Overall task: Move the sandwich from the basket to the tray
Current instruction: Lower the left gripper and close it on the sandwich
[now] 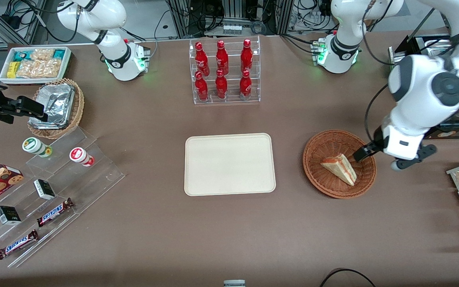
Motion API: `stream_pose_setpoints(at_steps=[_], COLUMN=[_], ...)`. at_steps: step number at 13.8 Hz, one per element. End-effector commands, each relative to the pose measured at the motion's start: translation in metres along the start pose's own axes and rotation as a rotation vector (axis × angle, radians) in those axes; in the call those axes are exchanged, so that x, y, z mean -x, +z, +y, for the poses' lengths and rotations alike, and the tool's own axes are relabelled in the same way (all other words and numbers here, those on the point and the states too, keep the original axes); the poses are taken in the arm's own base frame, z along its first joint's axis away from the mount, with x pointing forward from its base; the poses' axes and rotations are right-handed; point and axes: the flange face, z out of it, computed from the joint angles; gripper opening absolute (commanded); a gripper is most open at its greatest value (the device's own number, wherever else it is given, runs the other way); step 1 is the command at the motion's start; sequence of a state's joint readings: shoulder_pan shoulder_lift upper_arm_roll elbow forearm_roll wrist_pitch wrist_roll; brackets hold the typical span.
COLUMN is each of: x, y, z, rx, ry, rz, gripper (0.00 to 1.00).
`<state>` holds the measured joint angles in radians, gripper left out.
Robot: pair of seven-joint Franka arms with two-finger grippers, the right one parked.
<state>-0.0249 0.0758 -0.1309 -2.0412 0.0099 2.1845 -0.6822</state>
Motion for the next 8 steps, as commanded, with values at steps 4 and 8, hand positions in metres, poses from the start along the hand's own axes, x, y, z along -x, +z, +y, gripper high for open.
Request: stream_pose_setpoints(at_steps=[4, 8], x=[0.033, 0.033], y=[0.08, 0.108], z=[-0.008, -0.008], rx=[0.006, -0.008], ry=[-0.206, -0.208], rz=[0.008, -0.017], gripper=[1.0, 1.0])
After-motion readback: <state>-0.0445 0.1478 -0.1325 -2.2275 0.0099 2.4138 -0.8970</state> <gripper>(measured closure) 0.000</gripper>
